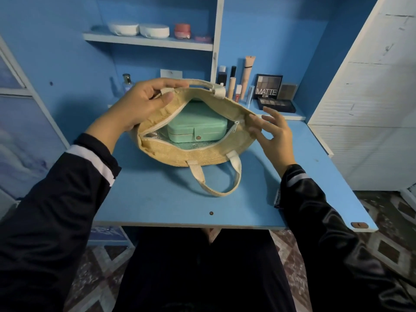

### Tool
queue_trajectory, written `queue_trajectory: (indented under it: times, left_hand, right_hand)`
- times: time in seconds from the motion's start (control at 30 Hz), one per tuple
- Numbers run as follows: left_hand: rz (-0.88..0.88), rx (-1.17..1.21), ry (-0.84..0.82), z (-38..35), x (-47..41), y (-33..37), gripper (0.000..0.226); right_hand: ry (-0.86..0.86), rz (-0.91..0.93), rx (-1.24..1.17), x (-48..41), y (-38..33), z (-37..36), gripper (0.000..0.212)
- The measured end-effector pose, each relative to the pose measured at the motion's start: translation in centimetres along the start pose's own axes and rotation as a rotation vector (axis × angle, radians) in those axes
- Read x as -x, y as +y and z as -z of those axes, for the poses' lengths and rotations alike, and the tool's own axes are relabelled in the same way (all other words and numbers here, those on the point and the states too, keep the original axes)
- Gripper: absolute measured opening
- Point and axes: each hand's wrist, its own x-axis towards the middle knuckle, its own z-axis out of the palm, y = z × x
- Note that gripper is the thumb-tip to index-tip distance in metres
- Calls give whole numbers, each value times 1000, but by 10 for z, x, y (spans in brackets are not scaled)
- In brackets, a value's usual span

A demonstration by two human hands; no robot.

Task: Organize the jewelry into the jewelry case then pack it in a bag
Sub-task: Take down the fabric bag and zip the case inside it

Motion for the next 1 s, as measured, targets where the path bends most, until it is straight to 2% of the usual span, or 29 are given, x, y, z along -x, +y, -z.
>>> queue_trajectory:
  times: [0.2, 0.37, 0.73, 1.0]
  left_hand:
    - [16, 33, 72, 19, 0, -8, 32]
    - [28, 63, 178, 14, 7, -10, 26]
    - [33, -29, 222, 8, 14, -11, 22]
    - [30, -72, 279, 5, 35, -17, 32]
  right_hand:
    - [-148, 21, -156, -5, -18, -1, 43]
    - [-126, -6, -190, -6, -27, -5, 47]
    - [-111, -68, -255, -11, -38, -6, 47]
    - [-120, -75, -246, -11, -40, -8, 47]
